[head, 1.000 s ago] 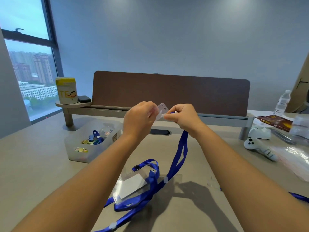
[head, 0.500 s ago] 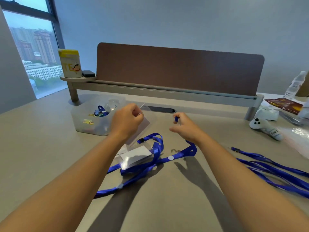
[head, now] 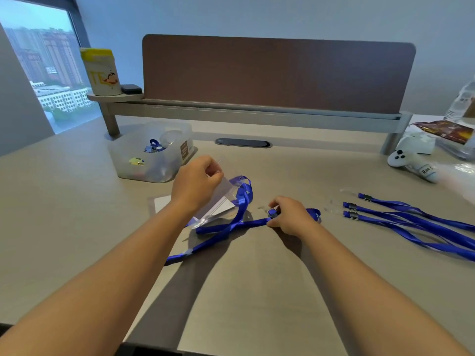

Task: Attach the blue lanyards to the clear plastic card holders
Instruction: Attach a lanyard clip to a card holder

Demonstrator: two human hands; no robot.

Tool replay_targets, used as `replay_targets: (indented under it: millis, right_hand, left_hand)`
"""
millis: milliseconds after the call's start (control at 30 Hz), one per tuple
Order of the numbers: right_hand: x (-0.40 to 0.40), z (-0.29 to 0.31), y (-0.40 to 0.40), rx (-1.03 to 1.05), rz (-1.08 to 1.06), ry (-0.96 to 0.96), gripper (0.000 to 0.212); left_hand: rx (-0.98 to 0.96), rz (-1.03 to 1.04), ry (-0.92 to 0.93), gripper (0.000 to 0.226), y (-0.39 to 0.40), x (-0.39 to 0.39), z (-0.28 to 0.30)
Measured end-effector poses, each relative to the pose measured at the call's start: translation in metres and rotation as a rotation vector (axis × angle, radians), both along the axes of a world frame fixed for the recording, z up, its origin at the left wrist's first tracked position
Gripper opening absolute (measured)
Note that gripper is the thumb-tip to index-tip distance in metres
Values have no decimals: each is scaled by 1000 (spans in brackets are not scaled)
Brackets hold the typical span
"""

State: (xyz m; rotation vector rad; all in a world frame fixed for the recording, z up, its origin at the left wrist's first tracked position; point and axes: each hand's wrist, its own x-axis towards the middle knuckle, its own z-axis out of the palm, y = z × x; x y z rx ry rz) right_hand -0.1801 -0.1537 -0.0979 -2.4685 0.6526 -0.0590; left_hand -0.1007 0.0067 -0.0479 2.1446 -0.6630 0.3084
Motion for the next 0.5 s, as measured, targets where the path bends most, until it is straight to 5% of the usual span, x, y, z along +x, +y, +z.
replay_targets:
  millis: [233,500]
  right_hand:
    - [-13,16,-15,133,-20,-38,45]
    - [-19,83,-14,436,-7,-398,39]
  left_hand:
    - [-13,-24,-8,16,-19,-10,9]
    - [-87,-10,-1,16,-23,-11,34]
